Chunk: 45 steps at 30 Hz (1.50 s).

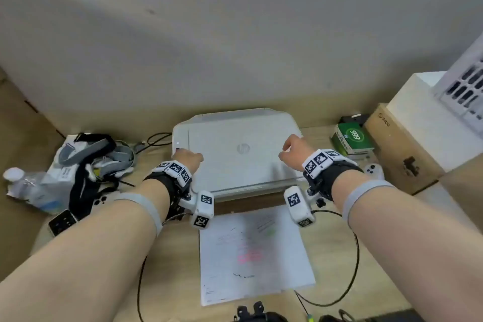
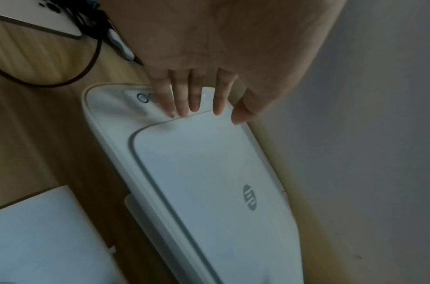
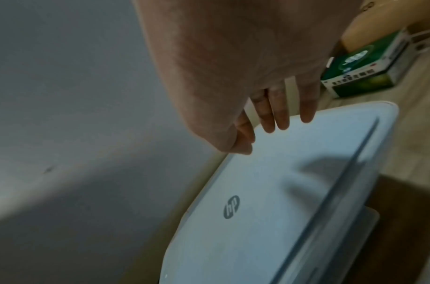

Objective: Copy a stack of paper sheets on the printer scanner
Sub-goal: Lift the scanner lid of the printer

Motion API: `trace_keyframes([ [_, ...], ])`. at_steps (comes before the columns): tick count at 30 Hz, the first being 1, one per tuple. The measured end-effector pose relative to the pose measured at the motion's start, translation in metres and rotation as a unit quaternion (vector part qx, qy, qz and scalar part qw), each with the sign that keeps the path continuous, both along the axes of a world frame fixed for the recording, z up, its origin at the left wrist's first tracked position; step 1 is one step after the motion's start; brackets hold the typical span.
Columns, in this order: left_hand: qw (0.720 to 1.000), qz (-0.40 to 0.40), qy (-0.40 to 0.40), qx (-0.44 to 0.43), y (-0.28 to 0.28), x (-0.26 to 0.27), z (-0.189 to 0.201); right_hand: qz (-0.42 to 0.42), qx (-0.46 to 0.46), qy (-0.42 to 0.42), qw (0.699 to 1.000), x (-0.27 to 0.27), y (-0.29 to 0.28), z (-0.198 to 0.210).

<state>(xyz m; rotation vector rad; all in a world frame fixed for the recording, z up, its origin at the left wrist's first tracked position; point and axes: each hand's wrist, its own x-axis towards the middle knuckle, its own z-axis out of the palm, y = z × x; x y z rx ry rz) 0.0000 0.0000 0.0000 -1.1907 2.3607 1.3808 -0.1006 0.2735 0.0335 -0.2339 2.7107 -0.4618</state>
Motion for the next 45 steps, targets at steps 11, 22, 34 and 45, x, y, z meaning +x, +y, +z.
trace_keyframes([
  [11, 0.993, 0.084, -0.034, -0.075, 0.031, 0.010, -0.020, -0.107, -0.025, -0.019, 0.994, -0.019, 0.028, -0.044],
  [22, 0.978, 0.198, -0.010, 0.057, 0.021, 0.018, 0.005, -0.202, -0.108, -0.108, 0.967, -0.052, 0.038, -0.026],
  [34, 0.887, 0.357, 0.256, 0.143, -0.013, -0.048, 0.070, -0.348, -0.443, 0.041, 0.825, -0.100, -0.001, 0.056],
  [45, 0.879, 0.299, 0.323, 0.180, -0.048, -0.122, 0.077, -0.294, -0.545, -0.062, 0.783, -0.126, -0.028, 0.067],
])
